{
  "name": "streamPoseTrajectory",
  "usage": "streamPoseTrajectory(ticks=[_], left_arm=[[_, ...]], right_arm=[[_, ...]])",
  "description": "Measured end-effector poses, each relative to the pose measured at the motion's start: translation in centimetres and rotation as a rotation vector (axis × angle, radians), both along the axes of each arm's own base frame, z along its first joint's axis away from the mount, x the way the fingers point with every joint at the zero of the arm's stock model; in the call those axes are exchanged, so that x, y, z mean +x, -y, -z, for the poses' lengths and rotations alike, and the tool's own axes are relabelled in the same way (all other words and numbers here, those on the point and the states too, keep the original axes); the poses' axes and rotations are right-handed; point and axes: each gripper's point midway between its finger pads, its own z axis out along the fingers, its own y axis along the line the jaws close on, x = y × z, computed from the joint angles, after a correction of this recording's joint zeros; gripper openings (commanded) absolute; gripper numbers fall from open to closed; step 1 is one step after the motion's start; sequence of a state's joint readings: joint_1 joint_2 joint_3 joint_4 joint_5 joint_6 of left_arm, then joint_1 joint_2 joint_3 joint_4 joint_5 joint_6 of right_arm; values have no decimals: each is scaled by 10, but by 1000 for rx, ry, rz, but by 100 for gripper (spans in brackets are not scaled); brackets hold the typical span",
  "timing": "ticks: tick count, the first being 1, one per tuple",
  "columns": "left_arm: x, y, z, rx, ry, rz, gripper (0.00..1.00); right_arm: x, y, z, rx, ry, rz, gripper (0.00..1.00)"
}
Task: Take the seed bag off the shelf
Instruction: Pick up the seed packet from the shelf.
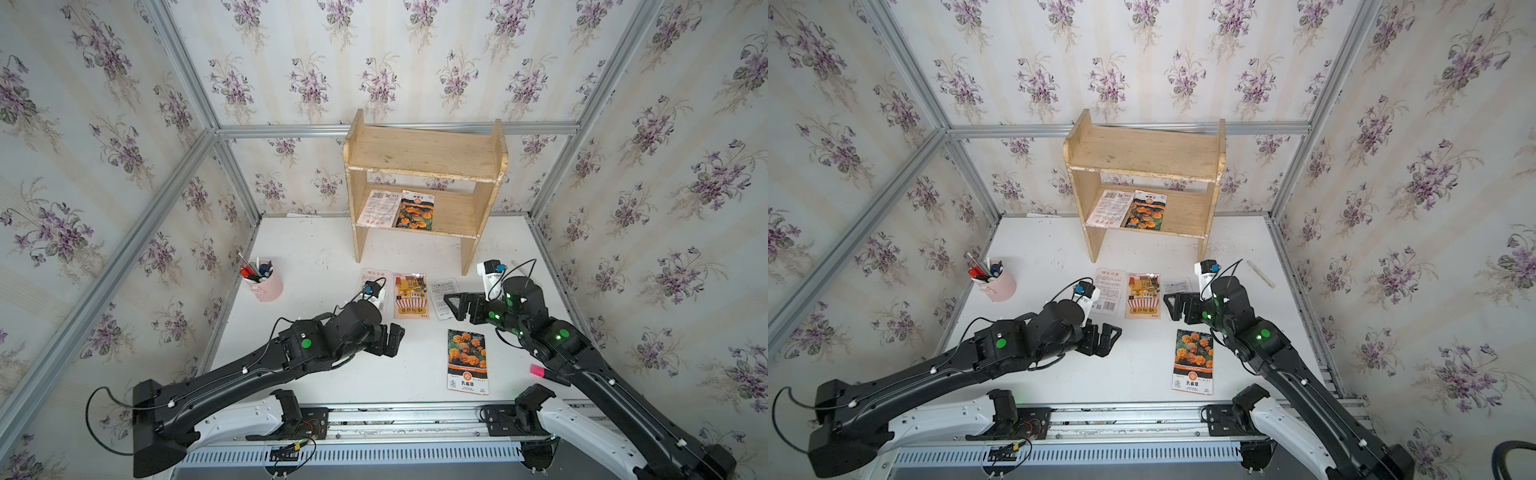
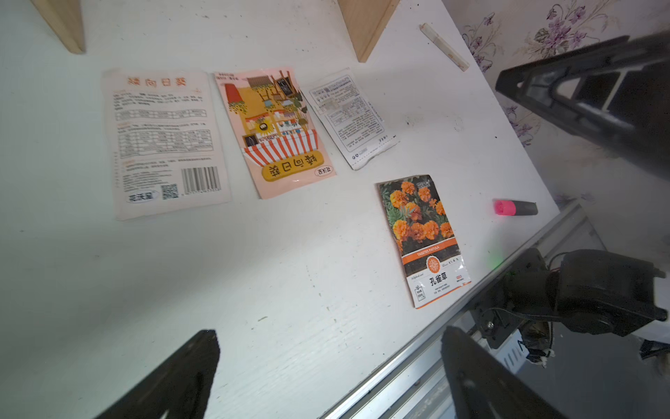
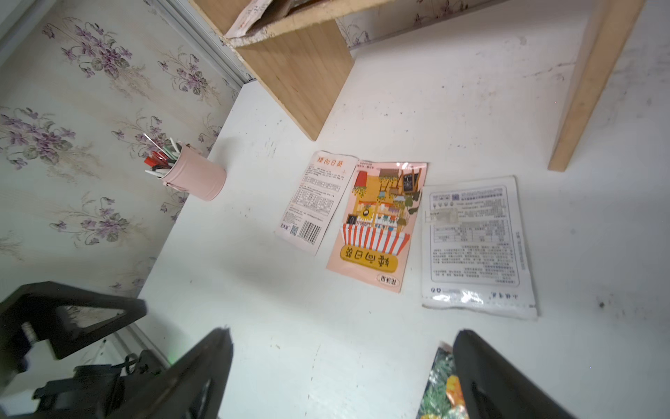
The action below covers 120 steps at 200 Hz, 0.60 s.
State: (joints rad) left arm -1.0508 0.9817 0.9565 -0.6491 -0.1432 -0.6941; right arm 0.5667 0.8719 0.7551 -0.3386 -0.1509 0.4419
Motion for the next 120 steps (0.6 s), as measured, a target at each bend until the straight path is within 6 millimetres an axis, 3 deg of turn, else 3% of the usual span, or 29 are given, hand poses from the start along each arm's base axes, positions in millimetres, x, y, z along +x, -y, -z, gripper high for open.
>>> streamPoseTrajectory(ticks=[31,61,82,97,120], left_arm=[[2,-31,-22,49,85,-32,100],[1,-55,-30,80,132,-61,100],[0,-65,-32,95,148,-75,100],[-1,-73,-32,98,165,-89,100],[1,-82,-37,89,192,-118,100]], right_arm=[[35,-19,-10,-44,57,4,98],[76,-34,-22,-96,132,29,97],[91,-37,-22,-131,153,43,97],[125,-53,-34,-152,211,59,97],[151,-62,-21,-218,210,66,97]])
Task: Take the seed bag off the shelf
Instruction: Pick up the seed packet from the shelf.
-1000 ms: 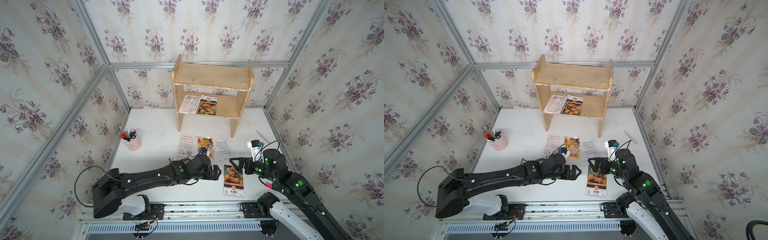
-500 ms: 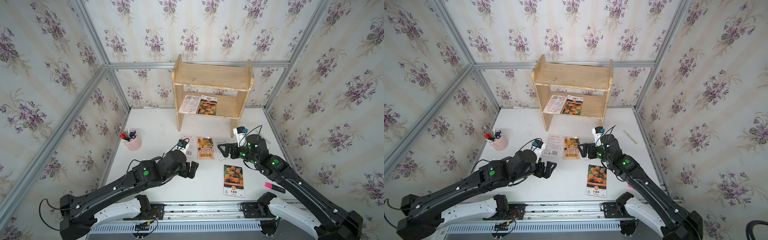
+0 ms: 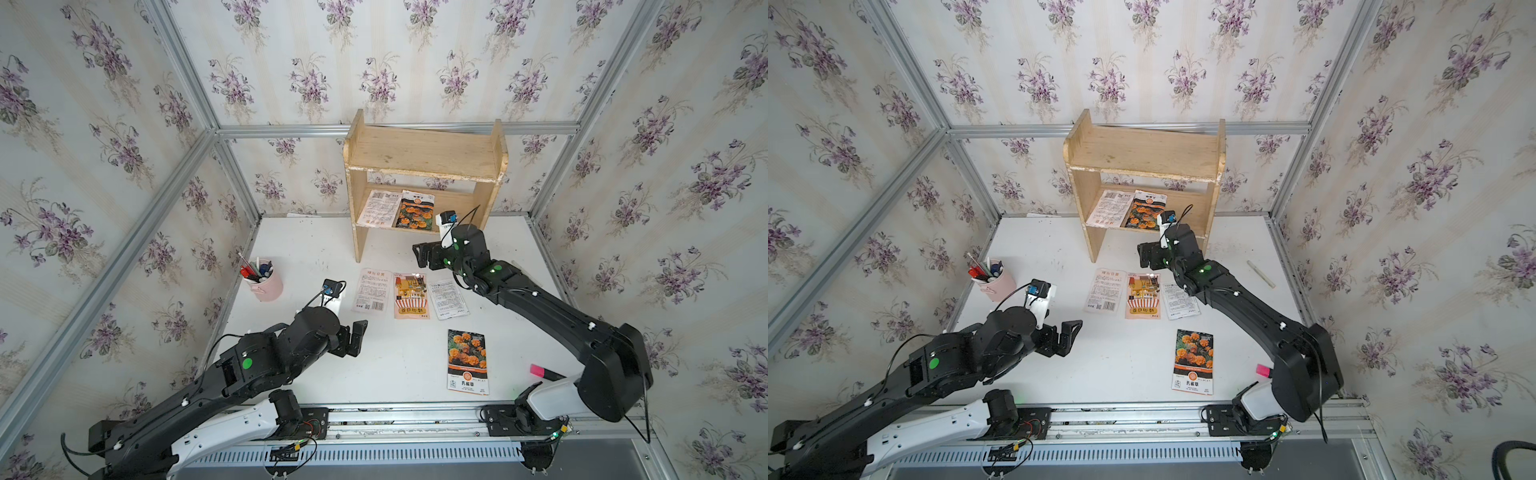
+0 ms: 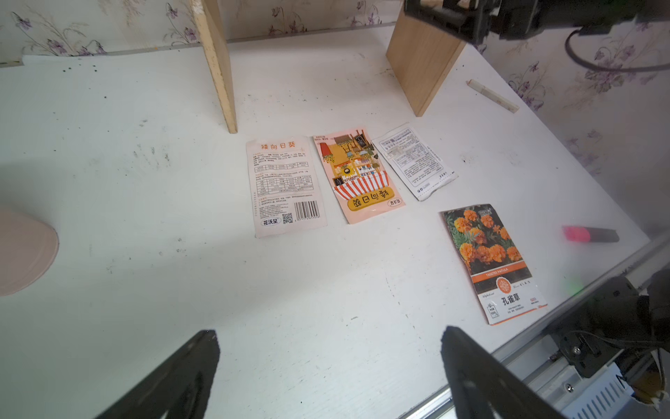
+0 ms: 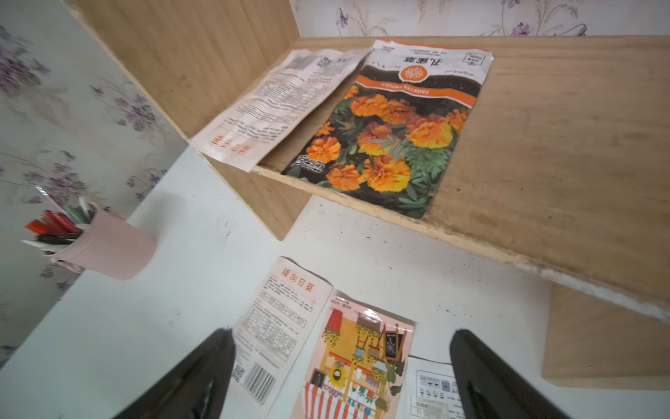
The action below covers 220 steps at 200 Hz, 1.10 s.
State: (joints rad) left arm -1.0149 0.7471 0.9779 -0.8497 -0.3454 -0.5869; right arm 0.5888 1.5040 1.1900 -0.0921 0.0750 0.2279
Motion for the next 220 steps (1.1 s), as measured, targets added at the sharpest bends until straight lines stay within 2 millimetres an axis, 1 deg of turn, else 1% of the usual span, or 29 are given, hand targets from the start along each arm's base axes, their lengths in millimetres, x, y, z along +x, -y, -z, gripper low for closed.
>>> streamPoseTrajectory(ticks=[27,48,61,91,125,177,220], left_arm=[[1,-4,-1,2,12,-15,100],[1,-5,-2,1,17,-20,100],[2,-6,-1,6,18,-23,100],[1,-10,4,27,11,-30,100],[1,-13,6,38,10,-35,100],[1,-18,6,48,13,-47,100],[1,-18,10,64,6,-51,100]], right_arm=[[24,-7,-3,-40,39,20,97],[37,-10,-4,-62,55,37,97],[43,-11,-8,-75,71,42,97],[61,-17,-23,-86,116,59,97],[82,-23,-29,-107,141,75,97],[111,-30,-21,-128,139,100,97],[131,-34,-2,-152,114,114,97]])
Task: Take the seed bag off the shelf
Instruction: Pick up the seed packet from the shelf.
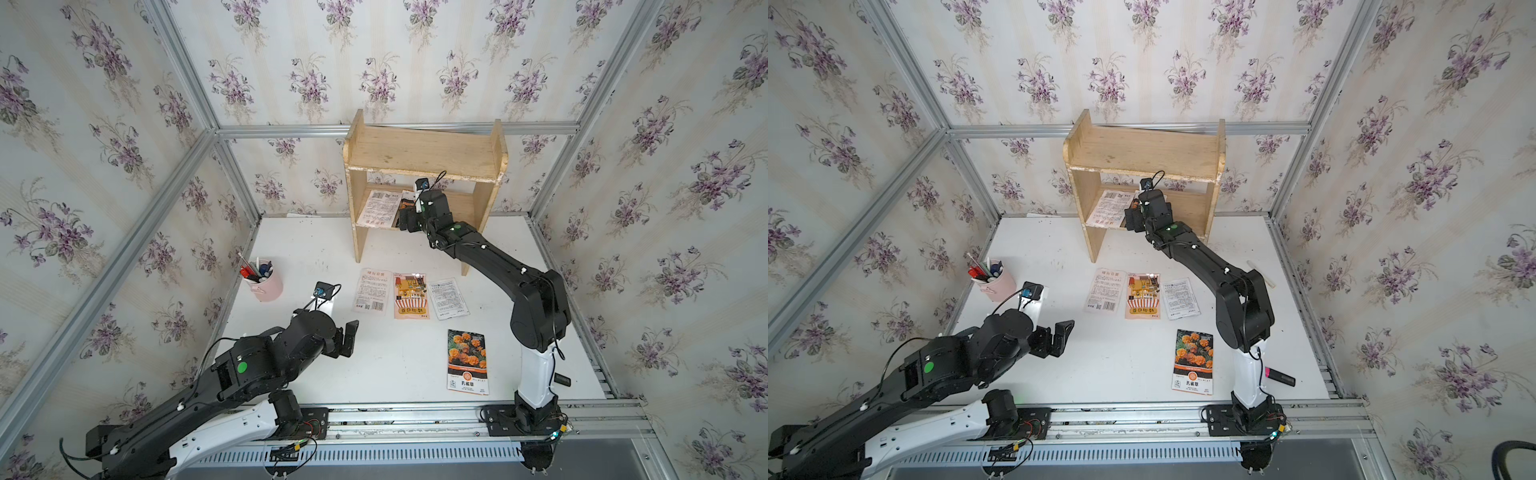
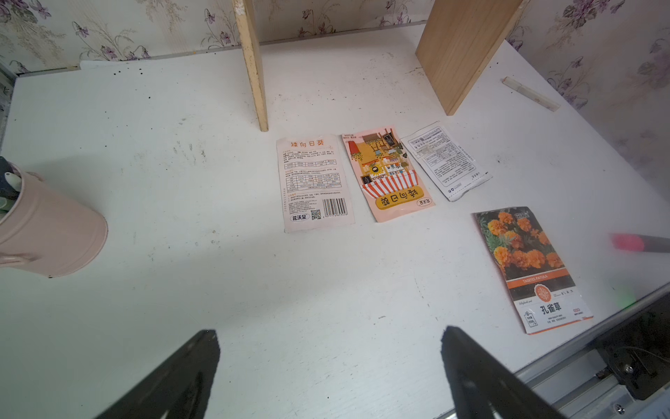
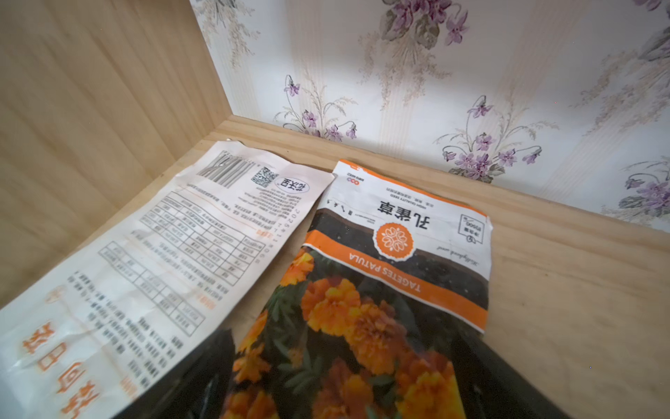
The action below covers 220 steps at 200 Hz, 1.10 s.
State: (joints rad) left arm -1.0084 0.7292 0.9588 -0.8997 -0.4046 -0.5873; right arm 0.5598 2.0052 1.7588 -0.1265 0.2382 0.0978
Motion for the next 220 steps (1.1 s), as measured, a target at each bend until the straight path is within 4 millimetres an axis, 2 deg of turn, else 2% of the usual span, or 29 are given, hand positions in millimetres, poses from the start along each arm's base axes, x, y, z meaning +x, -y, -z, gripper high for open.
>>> streamPoseTrajectory(ticks=[37,90,124,162,220], left_arm=[[1,0,3,10,-5,-3,100],[-1,-3,5,4,-2,-4,100],[-1,-2,7,-1,-5,-5,100],[0,1,5,-14,-1,-2,100],[-1,-1,1,-31,7,-4,100]], right_arm=[[2,1,9,-10,-14,6,97],[-28,19,9,-20,-31,5,97],[-44,24,7,-21,-37,-5,96],[-49,22,-6,-14,-14,-9,97],[-57,30,-42,10,49,-3,97]])
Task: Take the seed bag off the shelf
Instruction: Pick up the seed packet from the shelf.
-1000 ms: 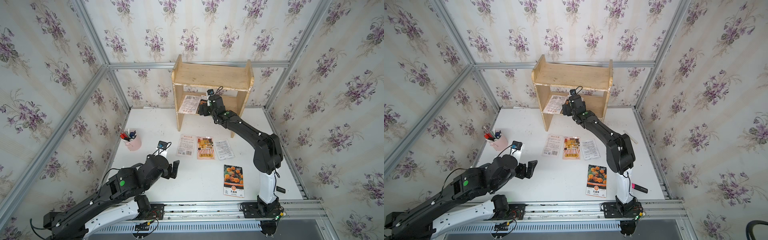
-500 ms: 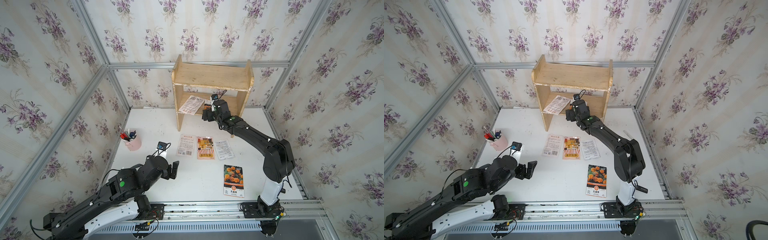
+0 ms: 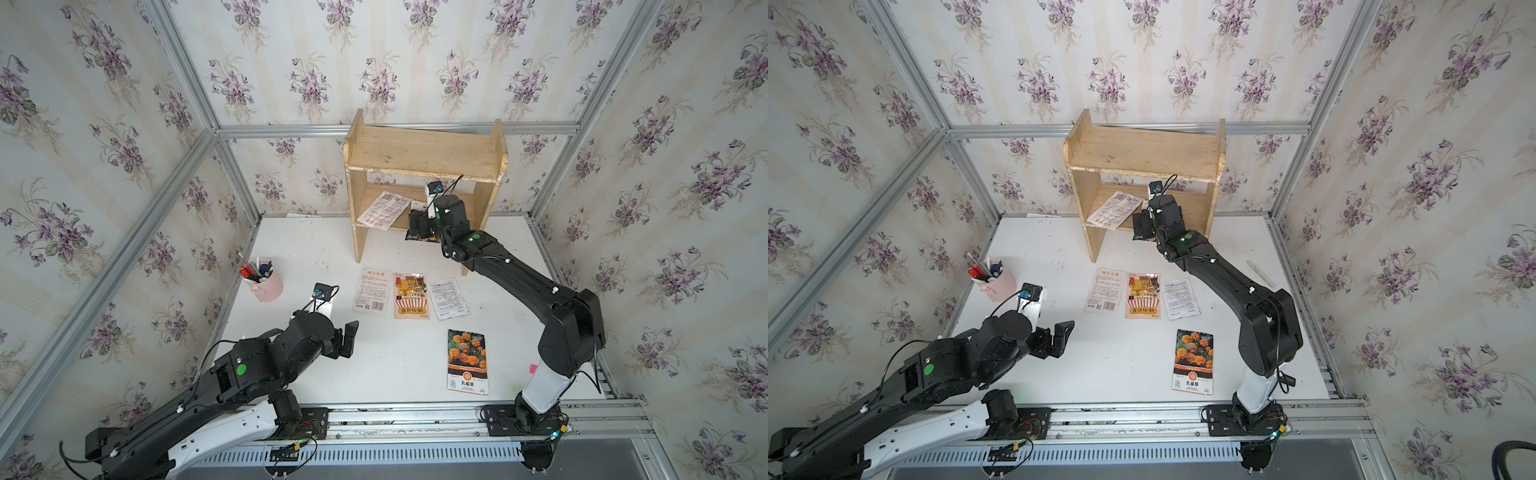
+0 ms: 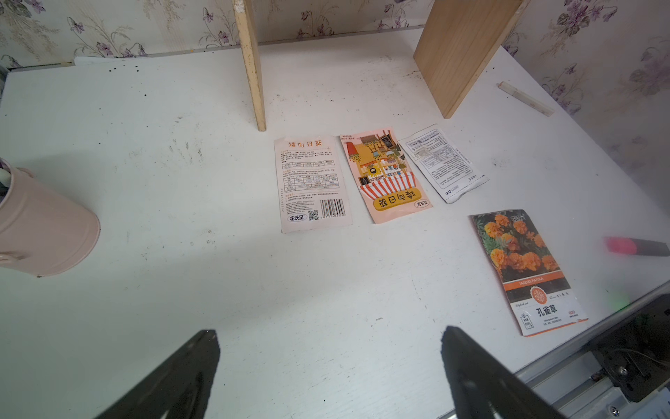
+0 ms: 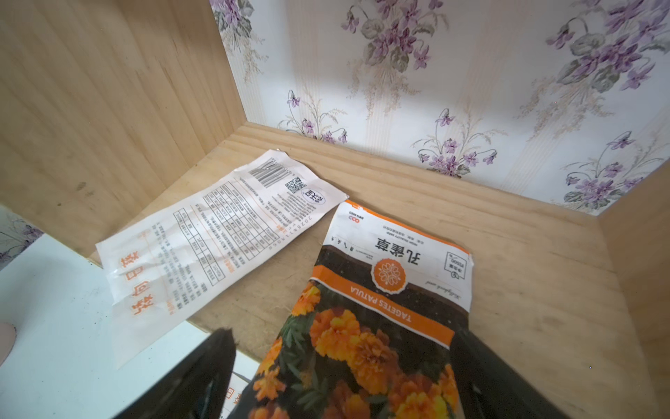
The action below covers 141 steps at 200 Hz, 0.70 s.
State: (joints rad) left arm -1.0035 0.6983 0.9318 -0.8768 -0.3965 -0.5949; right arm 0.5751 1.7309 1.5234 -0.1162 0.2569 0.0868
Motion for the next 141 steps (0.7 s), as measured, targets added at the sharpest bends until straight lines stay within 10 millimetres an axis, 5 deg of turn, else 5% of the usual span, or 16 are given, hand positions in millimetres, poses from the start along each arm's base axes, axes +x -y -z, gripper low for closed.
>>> streamPoseTrajectory(ticks=[99,141], left_arm=[[2,6,5,2,-8,8,100],[1,15,4,-16,-16,42,100]], right_arm=[[-68,26,-14,192,-60,-31,96],[-84,73,-1,363,-121,51,96]])
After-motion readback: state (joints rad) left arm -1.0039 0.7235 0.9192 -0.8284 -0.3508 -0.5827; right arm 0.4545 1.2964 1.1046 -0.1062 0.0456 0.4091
